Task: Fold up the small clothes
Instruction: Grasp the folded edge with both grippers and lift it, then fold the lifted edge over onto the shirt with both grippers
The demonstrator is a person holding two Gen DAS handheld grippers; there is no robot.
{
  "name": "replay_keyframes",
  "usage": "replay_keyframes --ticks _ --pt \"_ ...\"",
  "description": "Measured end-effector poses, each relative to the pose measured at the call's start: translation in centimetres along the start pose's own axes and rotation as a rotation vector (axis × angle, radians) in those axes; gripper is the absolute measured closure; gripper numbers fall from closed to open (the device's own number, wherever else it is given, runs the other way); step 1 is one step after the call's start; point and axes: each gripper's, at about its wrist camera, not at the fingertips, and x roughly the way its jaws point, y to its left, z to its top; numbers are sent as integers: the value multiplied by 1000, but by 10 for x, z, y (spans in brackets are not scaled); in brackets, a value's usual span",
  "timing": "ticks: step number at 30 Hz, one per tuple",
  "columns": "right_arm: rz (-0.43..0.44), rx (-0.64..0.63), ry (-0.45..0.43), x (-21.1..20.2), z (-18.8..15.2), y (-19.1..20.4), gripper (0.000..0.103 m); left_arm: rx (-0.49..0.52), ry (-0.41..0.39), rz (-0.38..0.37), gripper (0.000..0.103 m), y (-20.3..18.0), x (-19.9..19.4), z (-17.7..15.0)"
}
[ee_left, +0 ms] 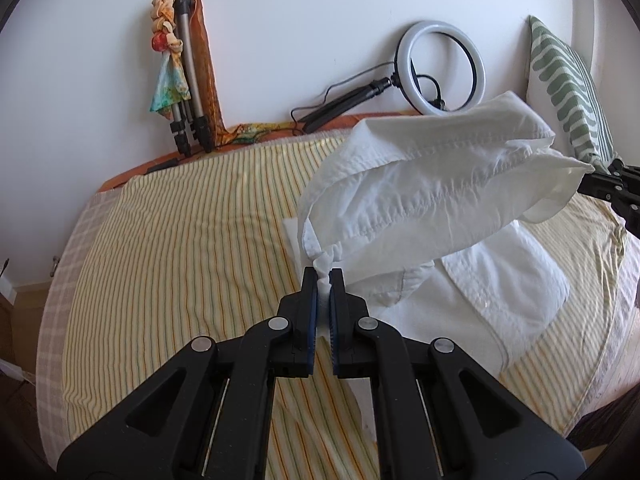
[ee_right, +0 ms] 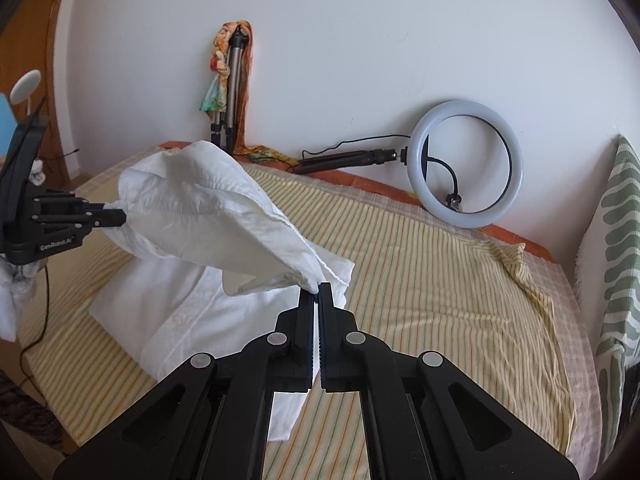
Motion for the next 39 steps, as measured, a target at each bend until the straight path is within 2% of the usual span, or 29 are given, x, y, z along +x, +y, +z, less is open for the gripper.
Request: replay_keyframes --ticks 24,27,30,31,34,35,36,38,39 --pt "-9 -53 81 -9 -45 17 103 40 54 8 100 -5 -16 -40" --pt "2 -43 98 -10 -50 13 103 36 63 5 100 -4 -20 -44" --pt "57 25 119 -11 -52 1 102 24 75 6 100 0 -24 -47" --pt "91 62 126 -11 -53 -5 102 10 82 1 100 3 -26 -48" --pt "196 213 157 -8 -54 -26 92 -84 91 -39 100 18 -36 -48" --pt "244 267 164 -5 -54 -33 84 -152 95 -71 100 29 -39 -47" --pt "286 320 174 -1 -55 -39 72 -201 99 -98 100 36 -39 -45" --pt "348 417 206 13 -56 -48 59 -345 114 -170 89 58 -38 -41" --pt "361 448 218 19 -57 -51 59 -400 115 -198 79 65 -36 -40"
